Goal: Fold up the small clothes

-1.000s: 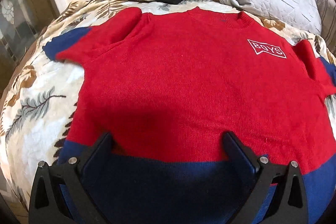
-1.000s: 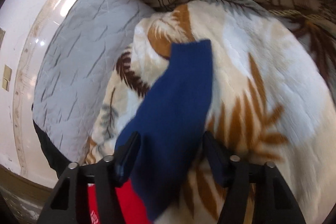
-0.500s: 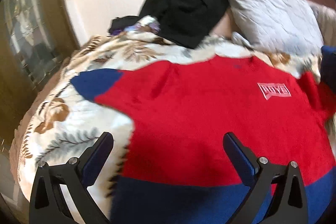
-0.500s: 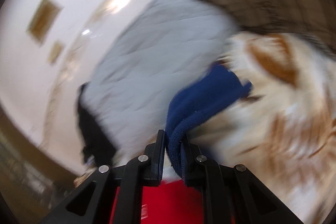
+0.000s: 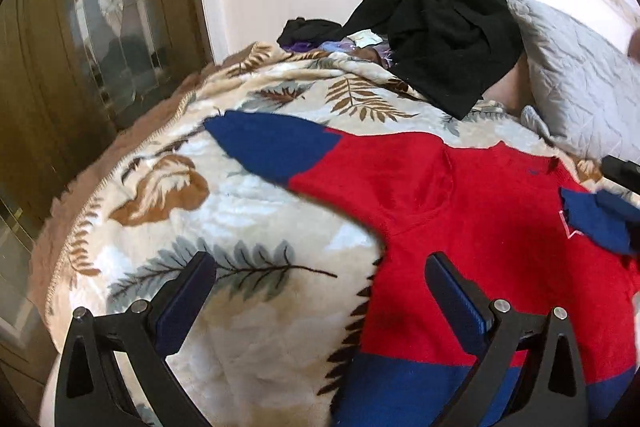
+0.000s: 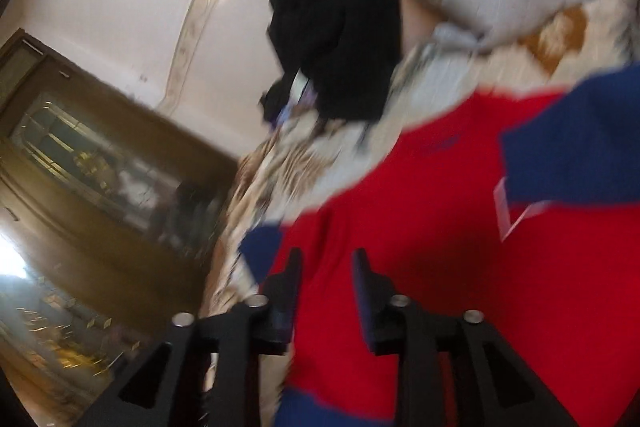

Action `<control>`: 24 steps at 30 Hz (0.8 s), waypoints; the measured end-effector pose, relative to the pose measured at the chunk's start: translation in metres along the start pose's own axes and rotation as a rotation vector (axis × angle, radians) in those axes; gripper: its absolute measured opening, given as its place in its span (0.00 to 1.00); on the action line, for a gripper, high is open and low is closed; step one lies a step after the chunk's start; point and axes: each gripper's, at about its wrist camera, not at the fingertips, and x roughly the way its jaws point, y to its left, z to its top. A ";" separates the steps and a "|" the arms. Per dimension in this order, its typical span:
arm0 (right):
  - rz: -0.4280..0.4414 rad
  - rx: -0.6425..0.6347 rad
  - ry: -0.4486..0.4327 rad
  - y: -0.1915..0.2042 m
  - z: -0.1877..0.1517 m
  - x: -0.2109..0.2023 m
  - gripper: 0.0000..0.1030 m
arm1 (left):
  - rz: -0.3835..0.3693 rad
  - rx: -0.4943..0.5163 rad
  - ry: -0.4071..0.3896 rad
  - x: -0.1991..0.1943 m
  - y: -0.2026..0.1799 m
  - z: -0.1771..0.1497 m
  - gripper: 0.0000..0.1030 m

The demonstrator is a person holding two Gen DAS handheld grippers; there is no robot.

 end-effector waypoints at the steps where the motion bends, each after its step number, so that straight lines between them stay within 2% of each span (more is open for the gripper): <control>1: -0.005 -0.001 -0.037 -0.001 -0.001 -0.013 0.62 | -0.022 -0.011 0.006 0.000 0.001 0.000 1.00; 2: -0.014 0.000 -0.086 -0.004 0.000 -0.028 0.74 | -0.044 -0.020 0.007 -0.002 0.002 -0.001 1.00; 4: -0.060 0.012 -0.214 -0.018 0.004 -0.073 0.75 | -0.115 -0.030 0.002 -0.005 -0.006 -0.002 1.00; 7: -0.105 0.094 -0.302 -0.050 0.011 -0.113 0.74 | -0.227 -0.004 0.020 -0.006 -0.030 -0.003 1.00; 10: -0.086 0.235 -0.328 -0.095 0.016 -0.131 0.73 | -0.382 0.003 0.089 -0.003 -0.065 -0.007 1.00; 13: -0.025 0.390 -0.350 -0.142 0.023 -0.143 0.73 | -0.511 -0.002 0.165 -0.002 -0.108 -0.009 1.00; 15: 0.033 0.475 -0.359 -0.170 0.023 -0.149 0.72 | -0.562 -0.003 0.188 -0.001 -0.137 -0.005 1.00; 18: 0.063 0.520 -0.346 -0.189 0.029 -0.160 0.69 | -0.584 0.010 0.230 0.007 -0.180 0.002 0.98; 19: 0.074 0.549 -0.346 -0.196 0.030 -0.161 0.68 | -0.591 0.012 0.256 0.015 -0.200 0.005 0.97; 21: 0.119 0.590 -0.362 -0.209 0.032 -0.166 0.65 | -0.597 -0.004 0.314 0.028 -0.227 0.005 0.81; 24: 0.125 0.603 -0.390 -0.215 0.033 -0.181 0.63 | -0.643 -0.075 0.429 0.057 -0.253 0.002 0.64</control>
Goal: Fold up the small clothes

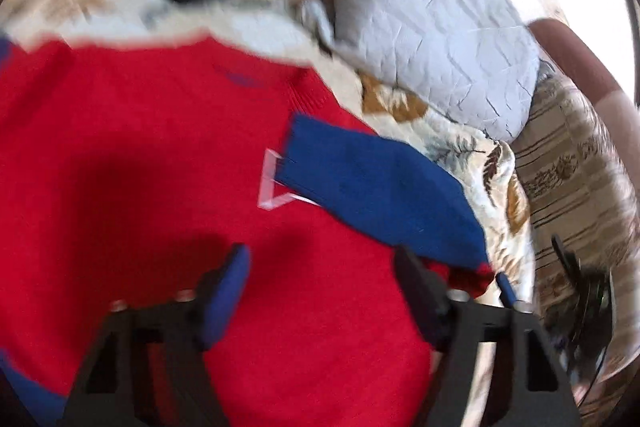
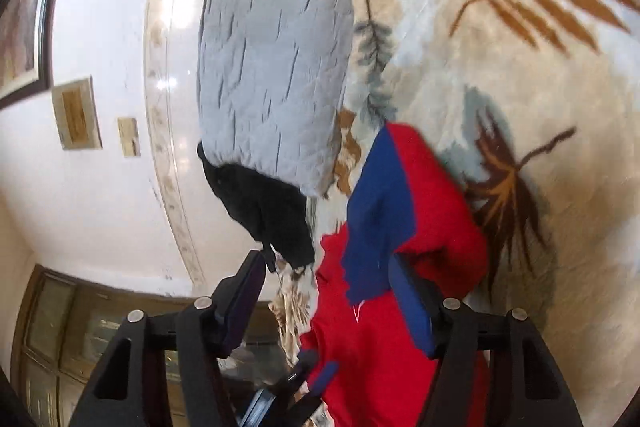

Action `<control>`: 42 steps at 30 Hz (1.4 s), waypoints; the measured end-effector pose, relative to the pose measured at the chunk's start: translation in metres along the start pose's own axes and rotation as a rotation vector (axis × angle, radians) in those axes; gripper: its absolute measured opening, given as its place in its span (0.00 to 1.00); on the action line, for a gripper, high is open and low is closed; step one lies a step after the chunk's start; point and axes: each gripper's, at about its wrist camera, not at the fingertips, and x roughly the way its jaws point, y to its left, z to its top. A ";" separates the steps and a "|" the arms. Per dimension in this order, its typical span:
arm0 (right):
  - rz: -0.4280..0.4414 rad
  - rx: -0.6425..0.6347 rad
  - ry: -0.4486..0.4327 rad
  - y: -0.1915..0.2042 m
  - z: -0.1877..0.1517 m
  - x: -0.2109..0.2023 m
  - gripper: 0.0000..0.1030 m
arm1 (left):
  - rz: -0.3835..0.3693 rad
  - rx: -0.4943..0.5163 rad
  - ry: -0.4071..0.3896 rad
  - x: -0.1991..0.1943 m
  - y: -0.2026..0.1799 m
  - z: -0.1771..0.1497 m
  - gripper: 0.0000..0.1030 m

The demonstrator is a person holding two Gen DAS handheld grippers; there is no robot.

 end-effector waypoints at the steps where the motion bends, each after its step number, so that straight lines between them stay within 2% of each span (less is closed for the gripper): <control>1: 0.006 -0.006 -0.005 0.002 0.003 -0.002 0.63 | 0.001 -0.051 0.031 0.015 -0.001 0.002 0.63; 3: 0.005 -0.028 -0.018 0.005 0.009 -0.008 0.63 | 0.023 -0.106 0.054 0.031 0.000 0.003 0.63; 4: 0.010 -0.033 -0.015 0.006 0.011 -0.008 0.63 | 0.043 -0.129 0.039 0.037 -0.002 0.005 0.63; 7: 0.022 -0.034 0.014 0.005 0.013 -0.005 0.63 | 0.108 -0.104 -0.013 0.042 -0.019 0.014 0.65; 10: 0.030 -0.030 0.060 0.003 0.012 0.006 0.59 | 0.210 -0.080 -0.007 0.055 -0.035 0.021 0.67; 11: 0.029 -0.028 0.075 0.002 0.011 0.011 0.55 | 0.242 -0.067 -0.015 0.059 -0.041 0.023 0.68; 13: 0.006 -0.024 0.093 0.000 0.010 0.020 0.37 | 0.295 -0.022 -0.035 0.063 -0.050 0.024 0.68; 14: -0.017 -0.026 0.092 -0.002 0.009 0.022 0.34 | 0.319 -0.002 -0.036 0.063 -0.052 0.025 0.67; 16: -0.068 -0.033 0.081 -0.005 0.009 0.026 0.34 | 0.378 0.012 -0.060 0.062 -0.056 0.025 0.48; 17: -0.091 -0.034 0.079 -0.007 0.009 0.027 0.34 | 0.397 0.023 -0.079 0.059 -0.057 0.025 0.30; 18: -0.110 -0.035 0.081 -0.009 0.011 0.029 0.34 | 0.366 0.045 -0.087 0.058 -0.059 0.025 0.06; 24: -0.213 -0.045 0.093 -0.016 0.008 0.042 0.34 | 0.362 0.145 -0.143 0.034 -0.071 0.028 0.04; 26: -0.205 -0.068 0.099 -0.010 0.005 0.046 0.34 | 0.367 0.191 -0.172 0.015 -0.073 0.029 0.04; 30: -0.150 -0.170 0.106 0.015 -0.006 0.048 0.36 | 0.370 0.199 -0.217 -0.026 -0.066 0.036 0.04; 33: -0.108 -0.256 0.122 0.035 -0.019 0.051 0.36 | 0.423 0.223 -0.255 -0.052 -0.049 0.047 0.04; 37: -0.179 -0.375 0.167 0.050 -0.044 0.068 0.36 | 0.548 0.257 -0.274 -0.076 -0.015 0.050 0.04; 39: -0.218 -0.414 0.218 0.051 -0.058 0.081 0.36 | 0.642 0.277 -0.287 -0.090 0.012 0.046 0.04; 40: -0.234 -0.434 0.236 0.052 -0.064 0.086 0.35 | 0.660 0.287 -0.274 -0.091 0.025 0.045 0.04; 42: -0.279 -0.489 0.288 0.054 -0.082 0.102 0.34 | 0.659 0.284 -0.183 -0.093 0.054 0.041 0.08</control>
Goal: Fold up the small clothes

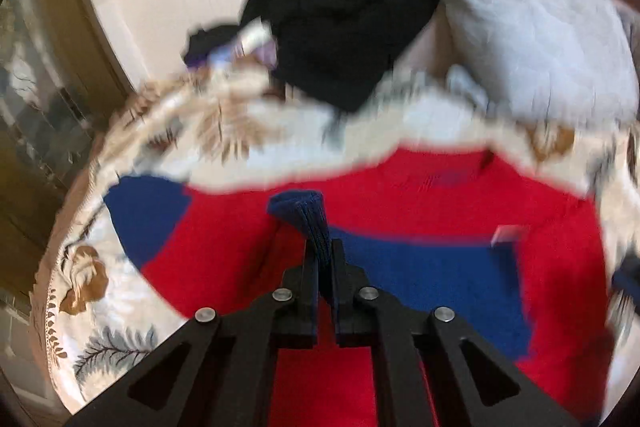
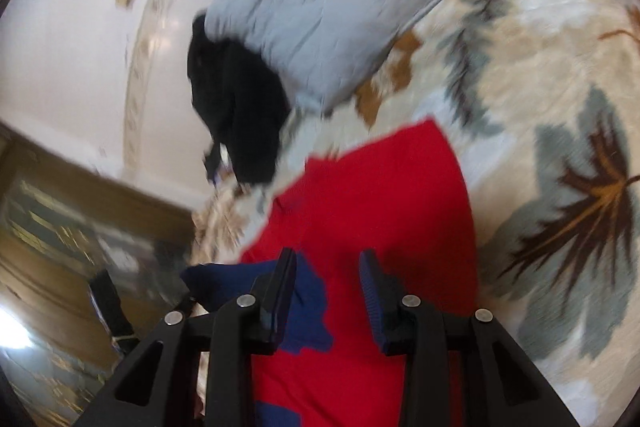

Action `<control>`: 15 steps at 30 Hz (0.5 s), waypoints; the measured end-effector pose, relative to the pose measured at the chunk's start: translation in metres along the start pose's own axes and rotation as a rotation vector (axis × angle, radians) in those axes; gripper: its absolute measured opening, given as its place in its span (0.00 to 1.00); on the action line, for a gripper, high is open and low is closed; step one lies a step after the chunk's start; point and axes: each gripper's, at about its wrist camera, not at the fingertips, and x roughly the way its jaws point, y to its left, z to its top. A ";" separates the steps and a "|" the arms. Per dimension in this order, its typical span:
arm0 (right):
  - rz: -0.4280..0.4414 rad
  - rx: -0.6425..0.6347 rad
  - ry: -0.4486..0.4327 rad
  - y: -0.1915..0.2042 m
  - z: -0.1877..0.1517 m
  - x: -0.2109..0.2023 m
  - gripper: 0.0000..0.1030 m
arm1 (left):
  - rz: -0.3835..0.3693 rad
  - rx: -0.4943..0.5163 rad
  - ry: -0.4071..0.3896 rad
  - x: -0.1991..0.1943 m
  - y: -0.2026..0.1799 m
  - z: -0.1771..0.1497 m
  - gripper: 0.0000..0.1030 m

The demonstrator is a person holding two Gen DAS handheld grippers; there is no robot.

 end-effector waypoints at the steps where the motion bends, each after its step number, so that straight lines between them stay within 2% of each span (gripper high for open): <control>1: -0.030 -0.021 0.036 0.003 -0.005 0.010 0.34 | 0.001 -0.006 0.026 0.006 0.007 -0.005 0.09; 3: -0.094 -0.031 0.115 0.003 -0.016 0.032 0.34 | -0.025 -0.035 0.065 0.015 0.035 -0.018 0.20; 4: -0.120 -0.023 0.156 -0.001 -0.021 0.041 0.34 | 0.002 -0.059 0.065 0.017 0.055 -0.023 0.20; 5: -0.134 -0.015 0.182 -0.002 -0.025 0.048 0.34 | 0.033 -0.084 0.059 0.018 0.072 -0.025 0.25; 6: -0.142 -0.021 0.172 -0.001 -0.029 0.048 0.35 | 0.048 -0.106 0.054 0.017 0.084 -0.026 0.34; 8: -0.136 -0.065 0.137 0.012 -0.031 0.042 0.34 | 0.085 -0.192 0.037 0.015 0.135 -0.025 0.43; 12: -0.034 -0.124 0.068 0.038 -0.040 0.029 0.36 | 0.163 -0.331 0.016 0.021 0.213 -0.023 0.60; 15: -0.025 -0.140 0.072 0.047 -0.049 0.039 0.38 | 0.116 -0.447 0.038 0.039 0.260 -0.027 0.61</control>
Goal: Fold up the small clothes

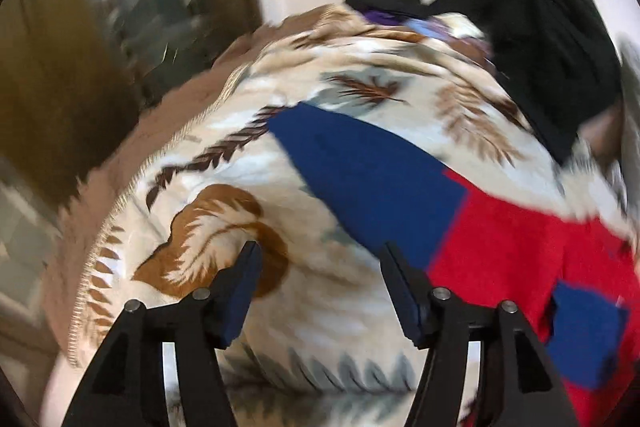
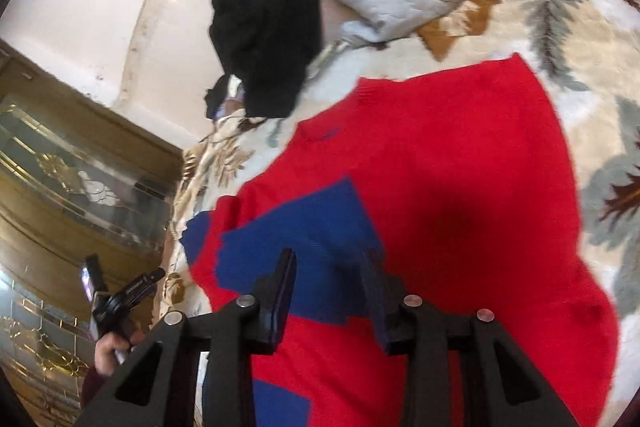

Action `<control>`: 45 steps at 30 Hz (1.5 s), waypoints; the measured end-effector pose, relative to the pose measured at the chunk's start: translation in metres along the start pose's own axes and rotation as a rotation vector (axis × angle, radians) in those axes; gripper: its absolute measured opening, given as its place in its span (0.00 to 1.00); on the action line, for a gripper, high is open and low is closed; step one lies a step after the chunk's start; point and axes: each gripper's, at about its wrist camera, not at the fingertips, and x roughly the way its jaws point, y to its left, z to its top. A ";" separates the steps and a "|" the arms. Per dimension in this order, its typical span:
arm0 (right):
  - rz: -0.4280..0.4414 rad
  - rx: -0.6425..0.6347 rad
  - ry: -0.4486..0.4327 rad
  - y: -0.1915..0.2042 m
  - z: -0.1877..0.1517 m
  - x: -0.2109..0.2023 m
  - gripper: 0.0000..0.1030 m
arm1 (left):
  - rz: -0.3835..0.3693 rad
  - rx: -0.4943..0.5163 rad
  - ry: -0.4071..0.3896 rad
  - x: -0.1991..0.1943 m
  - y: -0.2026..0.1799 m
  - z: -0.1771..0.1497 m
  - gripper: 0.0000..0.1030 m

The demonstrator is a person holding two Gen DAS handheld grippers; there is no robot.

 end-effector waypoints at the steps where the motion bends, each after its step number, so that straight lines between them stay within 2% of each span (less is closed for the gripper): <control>1: -0.003 -0.003 0.011 0.003 -0.001 0.005 0.39 | -0.017 -0.032 0.015 0.007 0.010 0.004 0.61; 3: 0.011 -0.011 0.017 0.010 -0.005 0.013 0.63 | -0.050 -0.106 0.041 0.028 0.029 0.016 0.61; 8: -0.026 -0.109 0.008 0.030 -0.009 0.022 0.63 | -0.106 -0.202 0.060 0.070 0.049 0.037 0.61; 11: -0.041 -0.112 0.003 0.028 -0.006 0.025 0.63 | -0.163 -0.250 0.069 0.091 0.051 0.046 0.61; 13: -0.053 -0.106 -0.002 0.024 -0.005 0.026 0.63 | -0.196 -0.262 0.084 0.105 0.049 0.049 0.46; 14: -0.065 -0.104 -0.005 0.021 -0.004 0.027 0.63 | -0.209 -0.262 0.099 0.113 0.047 0.050 0.28; 15: -0.072 -0.100 -0.003 0.019 -0.003 0.029 0.63 | -0.215 -0.264 0.113 0.120 0.046 0.050 0.20; 16: -0.078 -0.095 -0.002 0.018 -0.002 0.032 0.63 | -0.214 -0.265 0.111 0.124 0.045 0.050 0.19; 18: -0.089 -0.088 -0.002 0.014 0.000 0.032 0.63 | -0.222 -0.254 0.071 0.125 0.043 0.052 0.08; 21: -0.101 -0.091 -0.012 0.012 0.002 0.029 0.62 | -0.221 -0.237 0.055 0.122 0.039 0.056 0.06; 25: -0.096 -0.081 -0.057 0.011 0.008 0.017 0.62 | -0.212 -0.146 -0.020 0.089 0.026 0.066 0.05; 27: -0.090 -0.067 -0.078 0.010 0.011 0.010 0.62 | -0.230 -0.069 -0.069 0.056 0.009 0.071 0.05; 31: -0.083 -0.016 -0.130 0.001 0.018 -0.012 0.62 | -0.265 0.098 -0.145 -0.008 -0.037 0.069 0.05; 33: -0.074 0.018 -0.154 -0.005 0.023 -0.024 0.62 | -0.306 0.208 -0.196 -0.048 -0.074 0.061 0.05; 37: -0.073 0.069 -0.187 -0.020 0.031 -0.046 0.62 | -0.389 0.371 -0.225 -0.102 -0.142 0.033 0.05; 40: -0.065 0.108 -0.210 -0.032 0.035 -0.063 0.62 | -0.464 0.485 -0.202 -0.131 -0.197 -0.003 0.05; 44: -0.051 0.156 -0.246 -0.046 0.041 -0.084 0.62 | -0.598 0.635 -0.159 -0.157 -0.264 -0.067 0.06; 45: -0.043 0.172 -0.247 -0.049 0.042 -0.088 0.63 | -0.621 0.676 -0.150 -0.162 -0.276 -0.079 0.10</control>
